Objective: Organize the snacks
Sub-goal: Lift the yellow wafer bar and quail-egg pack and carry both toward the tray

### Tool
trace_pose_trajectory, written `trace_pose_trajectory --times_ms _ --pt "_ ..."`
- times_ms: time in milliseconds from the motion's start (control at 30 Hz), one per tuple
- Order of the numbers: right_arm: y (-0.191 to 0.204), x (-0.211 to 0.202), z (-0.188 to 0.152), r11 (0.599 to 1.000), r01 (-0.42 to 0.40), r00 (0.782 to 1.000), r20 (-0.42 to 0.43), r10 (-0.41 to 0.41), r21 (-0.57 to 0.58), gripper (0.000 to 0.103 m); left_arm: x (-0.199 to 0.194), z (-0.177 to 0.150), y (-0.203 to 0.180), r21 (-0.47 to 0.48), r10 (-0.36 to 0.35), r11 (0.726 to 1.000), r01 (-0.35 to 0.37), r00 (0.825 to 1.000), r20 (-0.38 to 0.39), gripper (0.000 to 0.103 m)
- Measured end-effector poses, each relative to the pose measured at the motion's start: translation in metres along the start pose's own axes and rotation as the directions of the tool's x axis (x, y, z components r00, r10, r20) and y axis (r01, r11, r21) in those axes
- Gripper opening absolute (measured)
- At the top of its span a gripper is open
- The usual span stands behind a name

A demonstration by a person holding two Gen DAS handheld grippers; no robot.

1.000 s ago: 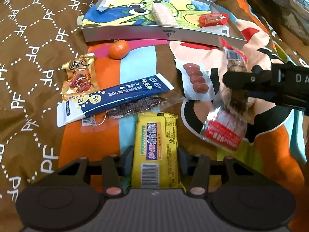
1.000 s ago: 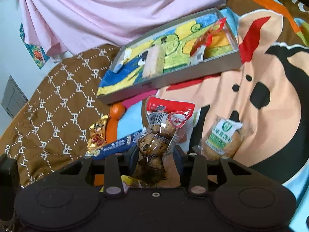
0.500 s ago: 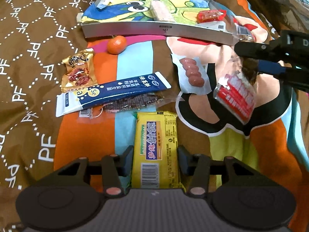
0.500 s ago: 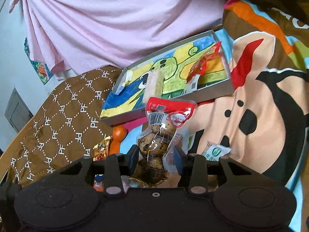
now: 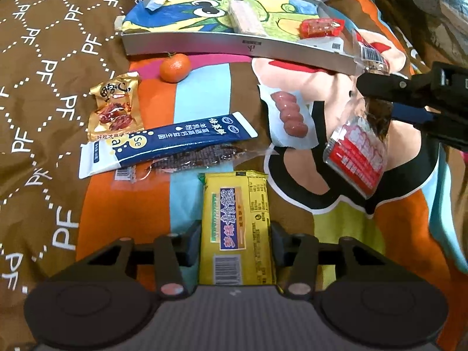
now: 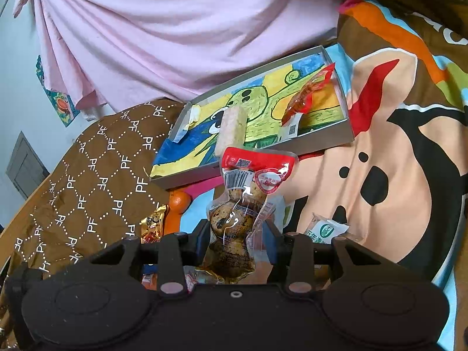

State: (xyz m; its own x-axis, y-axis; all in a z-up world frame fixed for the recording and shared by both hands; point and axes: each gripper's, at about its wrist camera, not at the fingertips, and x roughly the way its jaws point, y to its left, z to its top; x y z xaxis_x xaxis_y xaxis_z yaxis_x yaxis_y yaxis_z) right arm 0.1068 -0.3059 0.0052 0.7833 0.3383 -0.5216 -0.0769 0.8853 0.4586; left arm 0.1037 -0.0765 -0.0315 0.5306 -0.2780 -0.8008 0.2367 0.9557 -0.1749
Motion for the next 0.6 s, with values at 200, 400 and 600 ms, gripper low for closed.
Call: trace_pose_trajectory --times_ms 200,400,600 --pt "-0.002 -0.005 0.004 1.0 -0.001 1.0 0.028 0.001 0.003 0.041 -0.016 0.006 -0.004 -0.047 -0.003 0.999 0.006 0.998 0.066 0.051" --pt "-0.005 -0.011 0.016 1.0 0.009 0.997 0.074 -0.009 0.007 0.041 -0.03 0.028 -0.011 -0.048 -0.005 0.999 0.011 0.991 0.133 0.051" --pt "-0.01 -0.01 0.041 1.0 0.004 0.99 0.143 -0.007 0.02 0.041 -0.032 0.066 -0.022 -0.023 0.007 1.0 -0.003 0.981 0.195 0.052"
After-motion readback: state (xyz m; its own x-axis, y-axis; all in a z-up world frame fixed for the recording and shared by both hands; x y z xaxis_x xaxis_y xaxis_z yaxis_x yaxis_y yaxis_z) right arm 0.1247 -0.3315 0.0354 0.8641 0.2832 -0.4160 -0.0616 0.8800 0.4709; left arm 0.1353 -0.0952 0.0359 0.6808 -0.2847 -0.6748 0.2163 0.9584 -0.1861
